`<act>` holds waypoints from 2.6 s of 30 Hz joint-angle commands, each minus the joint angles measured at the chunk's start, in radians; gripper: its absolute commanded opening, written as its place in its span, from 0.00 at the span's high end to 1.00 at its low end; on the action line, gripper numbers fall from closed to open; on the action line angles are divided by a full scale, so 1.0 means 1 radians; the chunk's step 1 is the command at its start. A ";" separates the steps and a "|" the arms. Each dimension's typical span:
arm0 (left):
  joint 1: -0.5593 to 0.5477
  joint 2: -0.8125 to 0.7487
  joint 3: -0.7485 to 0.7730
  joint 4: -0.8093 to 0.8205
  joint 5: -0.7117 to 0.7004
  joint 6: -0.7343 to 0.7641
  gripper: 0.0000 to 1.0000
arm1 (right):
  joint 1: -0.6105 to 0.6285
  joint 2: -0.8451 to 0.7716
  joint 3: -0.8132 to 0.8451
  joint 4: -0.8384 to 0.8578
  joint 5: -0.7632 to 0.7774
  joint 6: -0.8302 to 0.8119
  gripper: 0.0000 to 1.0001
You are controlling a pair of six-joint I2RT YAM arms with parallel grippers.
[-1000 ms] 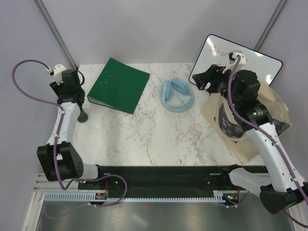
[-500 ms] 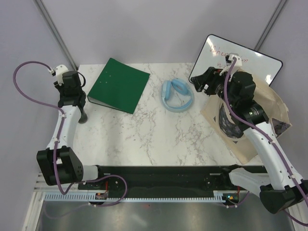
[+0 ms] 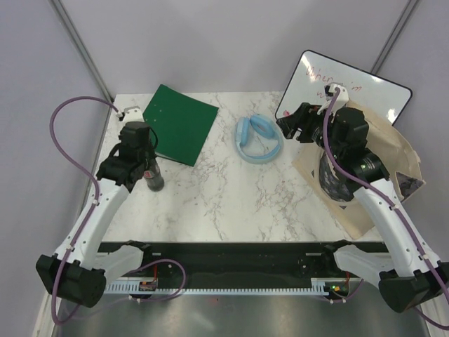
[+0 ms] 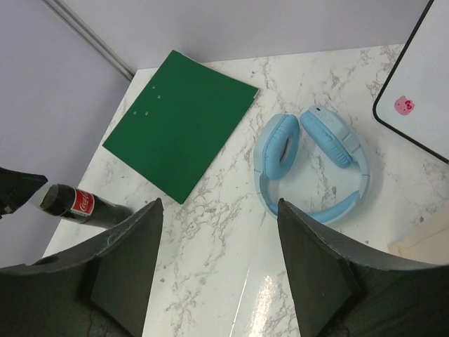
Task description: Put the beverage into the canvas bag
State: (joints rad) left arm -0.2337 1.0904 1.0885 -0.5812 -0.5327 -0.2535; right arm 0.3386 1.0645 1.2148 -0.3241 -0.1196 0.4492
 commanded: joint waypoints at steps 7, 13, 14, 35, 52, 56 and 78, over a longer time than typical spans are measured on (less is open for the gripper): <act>-0.260 -0.152 0.008 0.092 0.169 -0.099 0.98 | 0.005 -0.075 -0.072 -0.027 -0.011 0.003 0.26; -0.439 -0.077 0.042 0.221 0.178 -0.092 0.98 | 0.005 -0.104 -0.069 -0.064 0.015 -0.007 0.26; -0.463 -0.055 0.054 0.233 0.183 -0.087 0.98 | 0.005 -0.109 -0.064 -0.069 0.029 -0.012 0.25; -0.751 0.381 0.386 0.376 0.238 0.007 0.96 | 0.005 -0.172 -0.024 -0.190 0.167 -0.115 0.23; -0.759 0.381 0.389 0.322 0.347 -0.010 0.48 | 0.005 -0.196 -0.058 -0.216 0.121 -0.124 0.21; -0.763 0.378 0.390 0.319 0.398 -0.024 0.47 | 0.005 -0.204 -0.072 -0.224 0.092 -0.126 0.21; -0.271 0.230 0.463 0.024 0.456 -0.268 0.00 | 0.036 -0.274 -0.277 0.093 -0.356 -0.098 0.02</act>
State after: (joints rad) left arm -0.6304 1.4006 1.6264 -0.4904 -0.1715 -0.4347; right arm 0.3527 0.8211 1.0492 -0.4408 -0.4107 0.3092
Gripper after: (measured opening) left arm 0.995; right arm 0.979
